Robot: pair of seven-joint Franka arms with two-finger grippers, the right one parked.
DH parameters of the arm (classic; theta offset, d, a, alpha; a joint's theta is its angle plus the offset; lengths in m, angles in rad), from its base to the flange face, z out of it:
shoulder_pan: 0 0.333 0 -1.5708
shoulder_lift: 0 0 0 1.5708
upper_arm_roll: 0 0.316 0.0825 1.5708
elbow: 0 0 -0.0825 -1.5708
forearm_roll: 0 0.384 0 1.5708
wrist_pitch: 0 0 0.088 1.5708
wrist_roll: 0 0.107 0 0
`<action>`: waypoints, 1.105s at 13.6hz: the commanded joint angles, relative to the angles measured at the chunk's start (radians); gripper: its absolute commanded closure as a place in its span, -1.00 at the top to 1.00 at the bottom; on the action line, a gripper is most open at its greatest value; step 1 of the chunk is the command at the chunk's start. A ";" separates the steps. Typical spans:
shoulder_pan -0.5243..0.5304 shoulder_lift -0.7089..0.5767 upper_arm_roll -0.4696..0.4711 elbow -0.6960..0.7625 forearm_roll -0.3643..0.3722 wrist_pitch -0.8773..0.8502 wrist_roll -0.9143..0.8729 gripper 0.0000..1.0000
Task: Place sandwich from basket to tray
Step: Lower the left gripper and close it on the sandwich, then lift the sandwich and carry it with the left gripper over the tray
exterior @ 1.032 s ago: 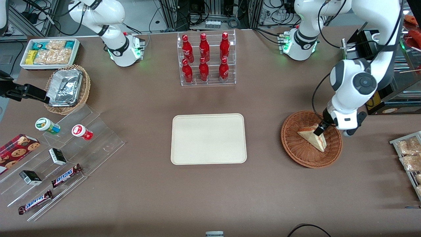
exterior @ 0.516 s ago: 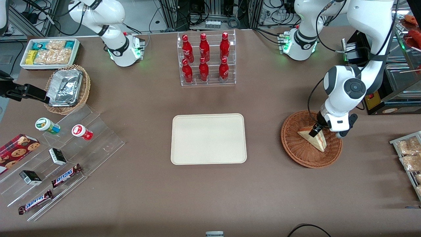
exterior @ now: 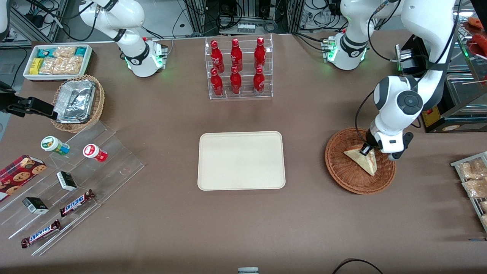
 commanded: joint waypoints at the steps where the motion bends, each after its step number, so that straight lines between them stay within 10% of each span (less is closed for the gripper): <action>1: -0.035 -0.081 -0.010 0.104 0.014 -0.236 0.081 -1.00; 5: -0.067 -0.070 -0.158 0.388 0.011 -0.602 0.103 -1.00; 15: -0.429 0.304 -0.289 0.755 0.092 -0.601 -0.024 -1.00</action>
